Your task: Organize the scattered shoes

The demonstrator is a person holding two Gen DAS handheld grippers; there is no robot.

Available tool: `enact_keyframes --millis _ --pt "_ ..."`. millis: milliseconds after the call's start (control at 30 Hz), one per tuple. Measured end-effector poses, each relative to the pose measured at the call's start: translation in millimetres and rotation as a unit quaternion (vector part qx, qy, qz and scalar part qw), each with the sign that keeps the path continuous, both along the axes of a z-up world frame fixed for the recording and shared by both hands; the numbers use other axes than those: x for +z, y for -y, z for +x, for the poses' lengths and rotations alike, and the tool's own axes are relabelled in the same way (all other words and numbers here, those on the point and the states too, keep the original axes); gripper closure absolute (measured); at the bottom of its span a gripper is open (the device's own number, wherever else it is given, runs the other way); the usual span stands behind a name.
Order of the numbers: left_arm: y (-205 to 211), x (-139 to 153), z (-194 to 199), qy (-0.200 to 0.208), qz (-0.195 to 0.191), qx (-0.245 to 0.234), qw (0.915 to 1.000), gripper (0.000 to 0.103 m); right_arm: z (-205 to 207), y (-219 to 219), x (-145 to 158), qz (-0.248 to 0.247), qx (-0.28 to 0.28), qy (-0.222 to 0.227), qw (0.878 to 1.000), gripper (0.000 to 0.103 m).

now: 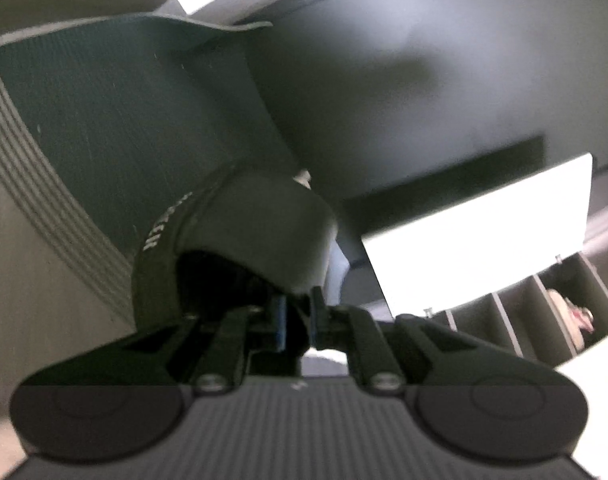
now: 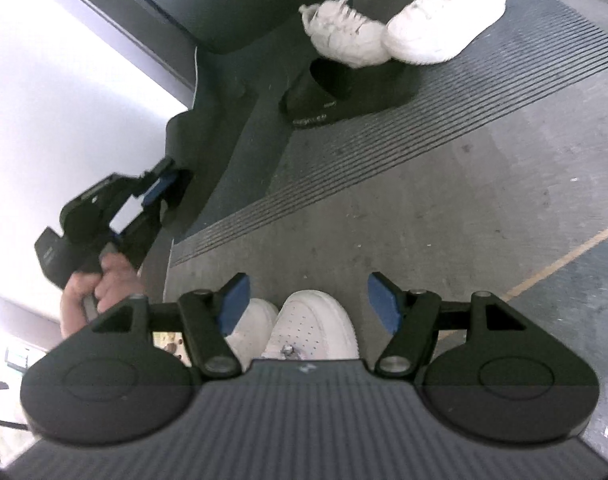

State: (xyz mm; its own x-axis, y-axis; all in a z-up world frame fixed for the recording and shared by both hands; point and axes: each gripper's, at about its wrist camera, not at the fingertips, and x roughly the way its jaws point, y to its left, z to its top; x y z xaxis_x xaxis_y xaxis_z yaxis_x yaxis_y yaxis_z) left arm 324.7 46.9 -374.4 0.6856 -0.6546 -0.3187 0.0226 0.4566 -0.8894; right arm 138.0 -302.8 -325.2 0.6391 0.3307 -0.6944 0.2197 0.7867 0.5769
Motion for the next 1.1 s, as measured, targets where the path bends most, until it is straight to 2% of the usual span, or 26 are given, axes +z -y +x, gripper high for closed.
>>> enact_keyframes --millis 267,433,500,633,767,933,1100 --pt "62 25 -33 0.012 0.011 -0.079 0.9967 0.091 -42 46 19 -0.02 -0.07 0.02 0.997 0.035" --pt "105 24 -57 -0.004 0.008 -0.129 0.9916 0.091 -59 78 22 -0.049 -0.112 0.033 0.992 0.035" --pt "119 17 -64 -0.007 0.012 -0.148 0.9889 0.091 -67 89 21 -0.06 -0.123 0.034 0.99 0.035" --pt "156 -6 -90 -0.016 0.036 -0.204 0.9782 0.091 -82 108 12 -0.069 -0.14 0.021 0.988 0.035" --pt "180 -30 -103 -0.025 0.057 -0.232 0.9708 0.091 -94 119 0 -0.082 -0.148 0.004 0.986 0.035" --pt "216 -64 -117 -0.034 0.079 -0.268 0.9595 0.091 -114 129 -24 -0.108 -0.148 -0.034 0.983 0.035" --pt "241 -89 -131 -0.031 0.113 -0.304 0.9455 0.091 -132 141 -44 -0.1 -0.17 -0.072 0.978 0.035"
